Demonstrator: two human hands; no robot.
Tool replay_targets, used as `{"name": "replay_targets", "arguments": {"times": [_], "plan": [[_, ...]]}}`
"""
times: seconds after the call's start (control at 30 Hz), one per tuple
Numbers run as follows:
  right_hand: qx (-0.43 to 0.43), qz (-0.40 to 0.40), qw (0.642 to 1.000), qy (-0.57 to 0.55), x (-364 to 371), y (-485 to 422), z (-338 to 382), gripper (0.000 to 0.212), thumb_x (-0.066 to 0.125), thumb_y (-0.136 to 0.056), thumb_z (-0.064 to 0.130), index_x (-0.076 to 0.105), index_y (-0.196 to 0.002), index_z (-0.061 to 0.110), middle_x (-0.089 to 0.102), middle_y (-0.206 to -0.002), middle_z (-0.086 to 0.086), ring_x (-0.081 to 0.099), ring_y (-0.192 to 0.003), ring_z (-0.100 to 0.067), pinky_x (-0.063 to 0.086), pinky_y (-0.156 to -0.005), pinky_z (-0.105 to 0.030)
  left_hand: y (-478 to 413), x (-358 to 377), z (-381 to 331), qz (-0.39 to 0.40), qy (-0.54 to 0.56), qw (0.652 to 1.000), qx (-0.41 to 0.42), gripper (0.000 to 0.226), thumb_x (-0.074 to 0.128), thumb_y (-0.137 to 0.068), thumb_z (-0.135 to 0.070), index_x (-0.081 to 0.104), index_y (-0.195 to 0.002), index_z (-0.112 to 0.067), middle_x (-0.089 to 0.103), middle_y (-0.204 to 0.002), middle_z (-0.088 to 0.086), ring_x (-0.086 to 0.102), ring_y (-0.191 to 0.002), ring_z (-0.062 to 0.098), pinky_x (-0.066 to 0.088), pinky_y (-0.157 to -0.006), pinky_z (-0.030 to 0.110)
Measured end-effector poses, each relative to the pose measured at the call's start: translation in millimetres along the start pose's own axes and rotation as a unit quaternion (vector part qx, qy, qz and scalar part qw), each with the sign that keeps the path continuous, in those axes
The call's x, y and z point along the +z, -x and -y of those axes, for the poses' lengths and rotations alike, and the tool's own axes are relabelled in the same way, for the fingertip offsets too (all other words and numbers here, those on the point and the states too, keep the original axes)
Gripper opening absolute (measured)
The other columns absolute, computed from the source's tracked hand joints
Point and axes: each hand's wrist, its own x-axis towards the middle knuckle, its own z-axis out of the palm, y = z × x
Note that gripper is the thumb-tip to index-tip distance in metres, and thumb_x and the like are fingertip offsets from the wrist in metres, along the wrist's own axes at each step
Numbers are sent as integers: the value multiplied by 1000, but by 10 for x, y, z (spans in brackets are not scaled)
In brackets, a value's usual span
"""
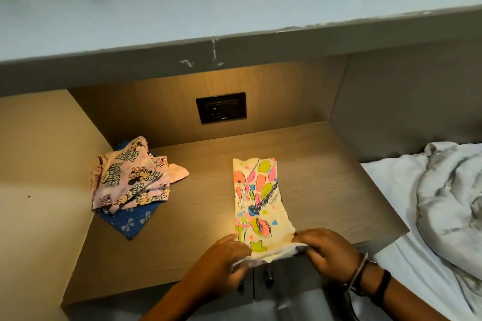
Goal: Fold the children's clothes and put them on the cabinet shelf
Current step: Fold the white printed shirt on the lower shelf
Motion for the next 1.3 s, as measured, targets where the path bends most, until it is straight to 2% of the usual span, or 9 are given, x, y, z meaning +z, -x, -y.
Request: {"name": "replay_targets", "arguments": {"times": [0.1,0.23,0.43,0.57,0.73,0.9,1.07,1.17,1.3], "plan": [[91,27,985,-147,-157,-158,61,11,62,-89,23,73,-92,21,71,-80,15,63,-71,0,51,-64,-23,-28,-255,-76,20,193,975,-104,37,60,-89,-46,70,-96,-11,72,-95,9,66,-84,22,51,-69,28],[189,24,959,-207,-236,-522,45,17,70,-87,22,66,-71,28,65,-65,15,59,-62,0,49,-60,-21,-324,-579,32,4,341,920,-191,14,67,-91,-21,68,-95,-8,75,-96,7,73,-88,17,59,-73,24],[310,32,950,4,-17,-890,-44,43,63,-86,44,55,-122,22,62,-116,4,60,-103,-19,54,-83,-34,-725,-513,178,-83,205,931,-290,49,69,-90,-26,49,-134,-15,57,-133,6,59,-117,22,53,-89,34],[146,-115,967,175,55,-673,84,47,60,-85,49,57,-122,21,62,-123,-4,57,-111,-23,51,-90,-39,-461,-340,237,-144,-23,984,-105,64,55,-88,-56,39,-145,-31,36,-155,-8,27,-143,9,22,-120,45],[-71,100,946,300,280,-340,295,78,34,-81,79,52,-136,26,50,-146,-3,50,-132,-24,45,-103,-52,-93,13,375,86,-193,976,50,86,36,-84,-78,6,-154,-38,-14,-159,-16,-21,-144,6,-22,-113,37],[-85,124,947,285,341,-243,291,67,81,-60,52,66,-122,30,64,-131,6,62,-118,-15,52,-94,-33,20,144,484,60,-187,980,18,69,42,-95,-56,14,-154,-35,-7,-159,-16,-7,-147,7,-12,-116,34],[-105,86,974,182,235,-278,340,33,84,-64,29,75,-96,29,75,-105,9,71,-97,-12,59,-81,-27,51,70,363,15,-131,990,39,47,42,-93,-50,57,-132,-27,50,-147,-7,41,-138,10,15,-121,33],[16,182,983,27,60,-391,392,22,55,-89,32,67,-106,24,71,-106,5,65,-95,-12,53,-82,-26,85,-62,204,14,39,998,-39,38,47,-90,-52,64,-114,-27,66,-119,-10,58,-109,3,49,-99,30],[91,176,969,-148,-129,-669,328,16,61,-91,31,64,-85,17,64,-79,5,55,-66,-5,47,-63,-23,-72,-421,147,36,346,925,-151,9,58,-97,-24,66,-94,-20,72,-97,0,70,-85,8,55,-75,20]]}}
